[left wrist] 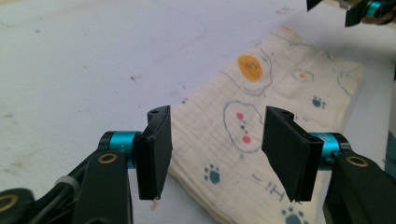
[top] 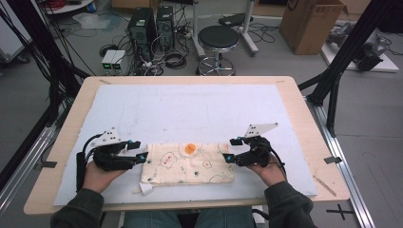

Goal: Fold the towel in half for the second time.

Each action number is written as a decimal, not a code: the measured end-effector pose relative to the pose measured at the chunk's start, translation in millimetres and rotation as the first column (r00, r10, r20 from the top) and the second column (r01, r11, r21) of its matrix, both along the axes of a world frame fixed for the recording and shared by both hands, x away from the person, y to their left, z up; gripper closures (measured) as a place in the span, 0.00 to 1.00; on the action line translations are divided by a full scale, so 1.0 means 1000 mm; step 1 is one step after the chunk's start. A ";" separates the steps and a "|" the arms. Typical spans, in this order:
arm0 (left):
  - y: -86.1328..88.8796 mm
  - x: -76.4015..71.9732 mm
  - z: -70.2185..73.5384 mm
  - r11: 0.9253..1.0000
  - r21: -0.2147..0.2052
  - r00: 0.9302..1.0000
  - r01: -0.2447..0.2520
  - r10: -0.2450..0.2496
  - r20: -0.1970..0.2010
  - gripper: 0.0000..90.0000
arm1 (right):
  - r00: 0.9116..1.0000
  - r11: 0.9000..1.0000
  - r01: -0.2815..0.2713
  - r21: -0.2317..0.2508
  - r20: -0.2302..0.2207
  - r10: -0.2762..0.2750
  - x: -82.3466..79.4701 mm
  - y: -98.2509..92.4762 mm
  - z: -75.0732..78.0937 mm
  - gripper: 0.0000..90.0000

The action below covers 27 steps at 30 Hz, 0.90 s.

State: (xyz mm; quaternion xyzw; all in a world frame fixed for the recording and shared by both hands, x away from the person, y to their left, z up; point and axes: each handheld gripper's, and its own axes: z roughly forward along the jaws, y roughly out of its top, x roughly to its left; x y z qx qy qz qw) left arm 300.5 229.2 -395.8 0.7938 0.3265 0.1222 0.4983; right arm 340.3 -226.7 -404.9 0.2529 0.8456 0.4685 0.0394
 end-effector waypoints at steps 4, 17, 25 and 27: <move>-0.004 0.007 0.003 1.000 0.005 1.000 0.002 -0.002 0.005 0.48 | 1.000 1.000 0.015 0.005 0.000 -0.015 0.008 -0.001 0.004 0.32; -0.014 0.036 0.008 0.998 0.009 0.998 -0.056 0.056 0.005 0.51 | 0.994 0.993 0.108 -0.048 0.016 -0.107 0.041 -0.002 0.014 0.42; -0.017 0.056 -0.004 0.994 0.024 0.993 -0.107 0.108 -0.047 0.52 | 0.991 0.988 0.132 -0.083 -0.018 -0.134 0.052 0.001 0.007 0.55; -0.017 0.059 -0.007 0.993 0.028 0.991 -0.119 0.120 -0.055 0.51 | 0.991 0.989 0.121 -0.087 -0.038 -0.125 0.055 0.002 0.003 0.57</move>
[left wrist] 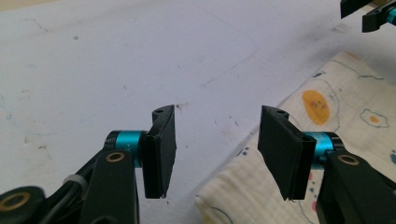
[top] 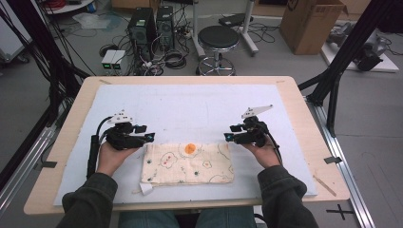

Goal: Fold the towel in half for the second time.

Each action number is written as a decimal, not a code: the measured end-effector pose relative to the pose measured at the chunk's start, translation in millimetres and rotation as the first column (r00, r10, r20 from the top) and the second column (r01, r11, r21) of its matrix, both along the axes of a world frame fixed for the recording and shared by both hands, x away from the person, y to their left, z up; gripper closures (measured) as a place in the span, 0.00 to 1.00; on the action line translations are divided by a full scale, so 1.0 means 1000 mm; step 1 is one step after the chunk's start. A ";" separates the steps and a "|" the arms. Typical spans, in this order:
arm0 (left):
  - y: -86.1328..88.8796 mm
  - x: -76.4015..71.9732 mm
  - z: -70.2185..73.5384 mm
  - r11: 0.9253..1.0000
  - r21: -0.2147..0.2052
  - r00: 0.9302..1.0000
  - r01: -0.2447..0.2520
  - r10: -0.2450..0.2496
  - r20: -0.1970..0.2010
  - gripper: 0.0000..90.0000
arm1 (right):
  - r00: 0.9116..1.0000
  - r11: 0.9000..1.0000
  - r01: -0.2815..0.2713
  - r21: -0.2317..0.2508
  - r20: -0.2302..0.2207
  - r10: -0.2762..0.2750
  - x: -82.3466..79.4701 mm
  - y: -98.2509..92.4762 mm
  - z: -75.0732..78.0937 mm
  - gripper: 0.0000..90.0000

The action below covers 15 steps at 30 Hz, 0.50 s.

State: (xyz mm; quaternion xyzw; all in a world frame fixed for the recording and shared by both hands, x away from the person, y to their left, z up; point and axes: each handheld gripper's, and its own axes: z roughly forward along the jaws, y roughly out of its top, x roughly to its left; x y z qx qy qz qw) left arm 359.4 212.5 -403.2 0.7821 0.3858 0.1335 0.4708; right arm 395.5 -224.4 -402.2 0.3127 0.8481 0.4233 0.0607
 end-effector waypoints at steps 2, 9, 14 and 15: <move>0.000 0.002 -0.002 1.000 -0.001 1.000 0.003 -0.003 -0.012 0.51 | 1.000 1.000 -0.008 -0.001 -0.029 0.008 0.003 0.002 -0.004 0.59; -0.003 0.004 -0.013 1.000 0.013 0.998 0.027 -0.026 -0.065 0.51 | 0.994 0.999 -0.048 -0.010 -0.095 0.046 0.005 0.008 -0.017 0.61; -0.001 0.003 -0.023 0.998 0.035 0.995 0.044 -0.040 -0.096 0.52 | 0.992 0.999 -0.050 0.014 -0.119 0.051 0.002 0.003 -0.027 0.62; -0.001 0.003 -0.024 0.998 0.033 0.993 0.046 -0.042 -0.107 0.53 | 0.990 0.999 -0.052 0.014 -0.130 0.053 0.001 0.003 -0.028 0.63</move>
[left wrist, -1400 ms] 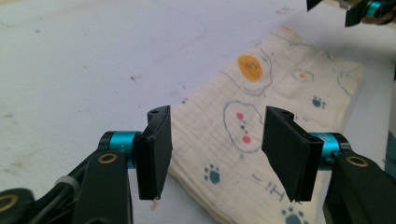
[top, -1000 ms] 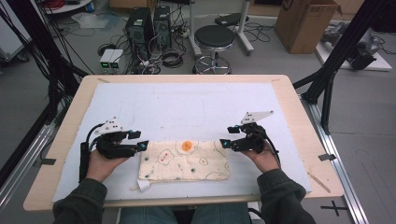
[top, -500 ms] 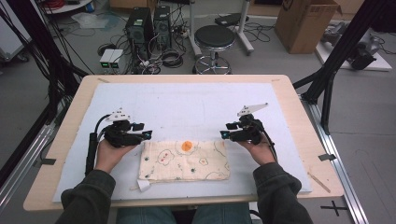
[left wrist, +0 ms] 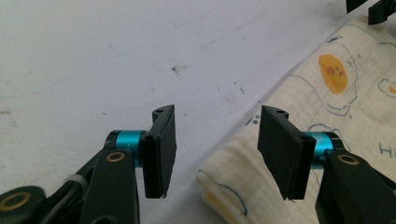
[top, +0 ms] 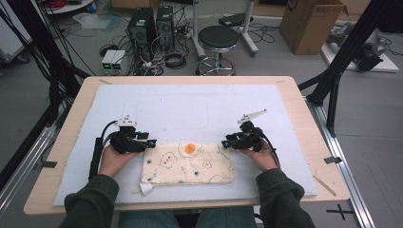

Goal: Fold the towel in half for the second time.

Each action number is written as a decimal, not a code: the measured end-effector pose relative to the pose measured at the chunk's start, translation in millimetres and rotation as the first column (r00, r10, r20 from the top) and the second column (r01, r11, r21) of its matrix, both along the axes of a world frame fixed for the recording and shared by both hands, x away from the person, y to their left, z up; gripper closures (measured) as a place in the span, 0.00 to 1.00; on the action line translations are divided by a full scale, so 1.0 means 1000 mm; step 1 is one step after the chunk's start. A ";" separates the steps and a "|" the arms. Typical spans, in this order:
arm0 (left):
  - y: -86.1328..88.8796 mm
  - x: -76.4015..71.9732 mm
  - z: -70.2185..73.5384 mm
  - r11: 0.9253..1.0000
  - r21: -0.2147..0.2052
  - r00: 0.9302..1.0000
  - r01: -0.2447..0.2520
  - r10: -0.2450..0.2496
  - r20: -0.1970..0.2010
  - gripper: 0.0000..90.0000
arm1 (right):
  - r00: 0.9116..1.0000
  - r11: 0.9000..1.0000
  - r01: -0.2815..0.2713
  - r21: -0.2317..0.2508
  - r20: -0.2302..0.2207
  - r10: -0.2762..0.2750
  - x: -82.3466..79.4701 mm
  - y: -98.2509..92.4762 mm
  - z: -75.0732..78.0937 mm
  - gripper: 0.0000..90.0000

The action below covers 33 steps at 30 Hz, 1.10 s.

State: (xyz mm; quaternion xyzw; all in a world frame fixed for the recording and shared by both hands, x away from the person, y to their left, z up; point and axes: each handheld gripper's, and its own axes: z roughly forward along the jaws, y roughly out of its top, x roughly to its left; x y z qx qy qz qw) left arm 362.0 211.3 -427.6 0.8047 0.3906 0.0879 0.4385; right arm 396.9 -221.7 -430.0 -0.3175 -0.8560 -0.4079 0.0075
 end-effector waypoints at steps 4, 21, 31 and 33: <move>-0.002 0.000 -0.004 1.000 0.014 1.000 0.015 -0.015 -0.022 0.57 | 1.000 1.000 -0.015 -0.008 -0.004 0.015 -0.002 0.002 -0.004 0.64; -0.004 -0.002 -0.009 0.994 0.093 0.997 0.062 -0.056 -0.061 0.93 | 0.999 0.998 -0.027 -0.054 -0.024 0.026 -0.004 0.001 -0.008 0.91; 0.002 -0.005 -0.007 0.999 0.043 1.000 0.012 -0.011 -0.022 0.95 | 1.000 0.999 -0.005 -0.050 -0.010 0.005 -0.004 -0.002 -0.006 0.93; 0.002 -0.003 -0.007 0.999 0.033 1.000 0.009 -0.009 -0.016 0.95 | 1.000 0.999 -0.003 -0.042 -0.007 0.003 -0.004 -0.003 -0.005 0.93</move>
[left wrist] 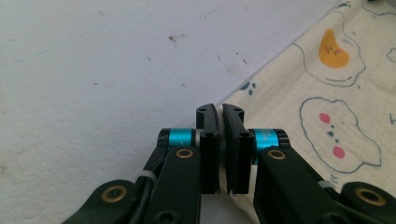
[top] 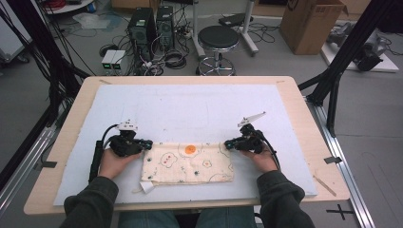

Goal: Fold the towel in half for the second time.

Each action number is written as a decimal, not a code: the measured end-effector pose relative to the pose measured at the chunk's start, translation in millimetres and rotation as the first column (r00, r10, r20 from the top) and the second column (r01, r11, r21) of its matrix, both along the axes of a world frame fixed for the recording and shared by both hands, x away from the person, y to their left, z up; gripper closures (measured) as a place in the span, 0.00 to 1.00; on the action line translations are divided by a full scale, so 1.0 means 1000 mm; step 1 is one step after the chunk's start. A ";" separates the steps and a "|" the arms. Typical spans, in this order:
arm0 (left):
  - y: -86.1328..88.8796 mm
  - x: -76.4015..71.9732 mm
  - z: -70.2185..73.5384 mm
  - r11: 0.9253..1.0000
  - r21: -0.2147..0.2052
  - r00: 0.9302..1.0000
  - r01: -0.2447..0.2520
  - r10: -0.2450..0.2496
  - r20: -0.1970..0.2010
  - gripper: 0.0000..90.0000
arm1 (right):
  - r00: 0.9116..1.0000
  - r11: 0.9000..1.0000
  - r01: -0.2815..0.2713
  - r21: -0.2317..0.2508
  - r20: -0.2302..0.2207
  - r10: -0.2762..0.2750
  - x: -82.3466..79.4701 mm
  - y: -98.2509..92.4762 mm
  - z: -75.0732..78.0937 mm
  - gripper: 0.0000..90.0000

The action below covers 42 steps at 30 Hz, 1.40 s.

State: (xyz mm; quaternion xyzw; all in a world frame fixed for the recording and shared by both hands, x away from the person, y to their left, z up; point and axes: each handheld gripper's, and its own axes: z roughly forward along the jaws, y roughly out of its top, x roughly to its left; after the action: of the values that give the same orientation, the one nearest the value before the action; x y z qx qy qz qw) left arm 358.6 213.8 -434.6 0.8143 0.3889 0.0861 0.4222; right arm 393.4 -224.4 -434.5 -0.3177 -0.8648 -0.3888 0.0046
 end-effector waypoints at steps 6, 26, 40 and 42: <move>0.002 0.005 0.002 0.999 -0.026 1.000 -0.025 0.026 0.011 0.95 | 1.000 1.000 0.006 0.001 0.013 -0.006 0.005 0.001 0.004 0.94; 0.001 0.049 0.031 0.987 -0.056 0.986 -0.148 0.152 0.075 0.94 | 0.994 0.993 0.107 0.039 0.032 -0.109 0.061 0.007 0.042 0.94; -0.004 0.059 0.017 0.983 -0.055 0.982 -0.177 0.180 0.051 0.94 | 0.988 0.987 0.156 0.030 -0.022 -0.155 0.074 0.008 0.020 0.93; -0.002 0.058 0.018 0.983 -0.062 0.983 -0.170 0.174 0.055 0.94 | 0.988 0.987 0.153 0.046 -0.023 -0.152 0.074 0.007 0.022 0.93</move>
State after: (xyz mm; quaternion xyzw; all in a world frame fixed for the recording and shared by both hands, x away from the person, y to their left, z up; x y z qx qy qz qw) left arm 416.6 211.6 -416.2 0.7623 0.4472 0.1356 0.4479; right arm 467.2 -217.7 -412.9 -0.3865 -0.8283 -0.4054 -0.0092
